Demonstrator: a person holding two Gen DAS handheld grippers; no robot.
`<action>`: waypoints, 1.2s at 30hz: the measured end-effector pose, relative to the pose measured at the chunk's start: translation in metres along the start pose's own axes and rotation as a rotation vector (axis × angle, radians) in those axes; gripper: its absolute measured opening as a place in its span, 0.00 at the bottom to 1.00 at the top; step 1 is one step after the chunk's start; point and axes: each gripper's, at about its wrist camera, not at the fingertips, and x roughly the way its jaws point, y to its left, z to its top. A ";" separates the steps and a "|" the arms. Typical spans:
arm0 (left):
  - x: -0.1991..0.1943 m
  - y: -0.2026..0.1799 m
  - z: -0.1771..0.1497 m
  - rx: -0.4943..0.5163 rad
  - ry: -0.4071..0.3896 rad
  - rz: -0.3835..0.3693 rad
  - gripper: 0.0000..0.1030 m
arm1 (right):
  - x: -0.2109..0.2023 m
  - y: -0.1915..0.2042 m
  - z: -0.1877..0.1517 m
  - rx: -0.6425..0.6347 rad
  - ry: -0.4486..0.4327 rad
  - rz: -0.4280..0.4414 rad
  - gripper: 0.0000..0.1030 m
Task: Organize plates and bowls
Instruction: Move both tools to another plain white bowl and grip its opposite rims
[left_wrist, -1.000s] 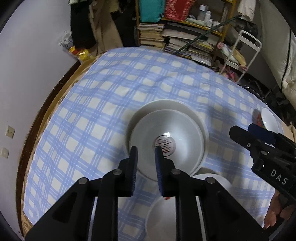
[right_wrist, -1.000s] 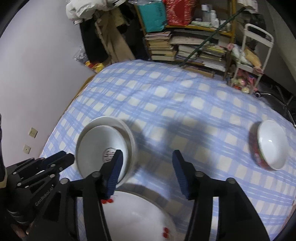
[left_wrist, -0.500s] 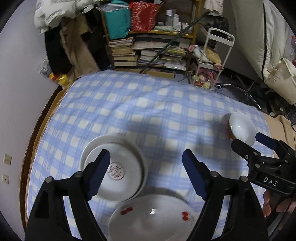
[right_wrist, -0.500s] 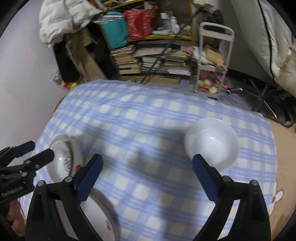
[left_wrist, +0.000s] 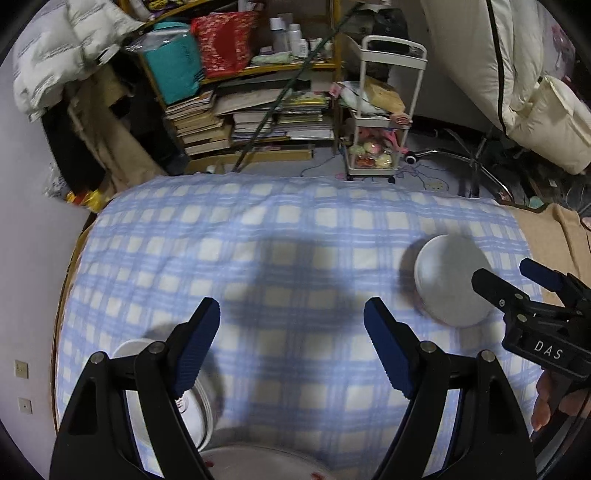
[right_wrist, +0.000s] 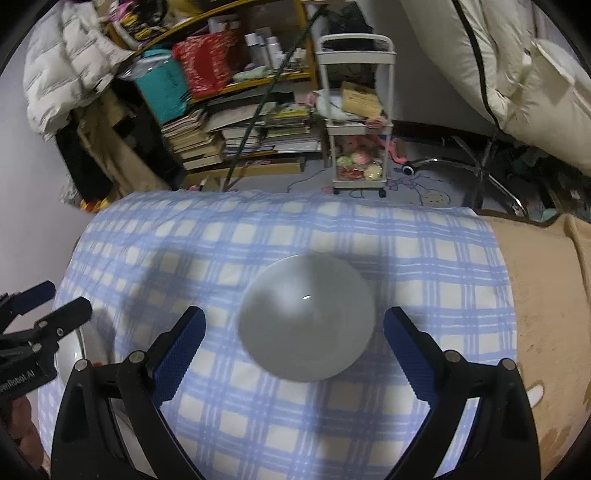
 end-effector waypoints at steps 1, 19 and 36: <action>0.003 -0.006 0.003 0.007 -0.003 -0.002 0.77 | 0.002 -0.005 0.001 0.006 -0.001 0.004 0.98; 0.074 -0.093 0.014 0.111 0.103 -0.019 0.71 | 0.053 -0.067 -0.006 0.139 0.135 0.024 0.64; 0.081 -0.097 0.005 0.038 0.194 -0.156 0.07 | 0.063 -0.058 -0.029 0.137 0.204 0.183 0.18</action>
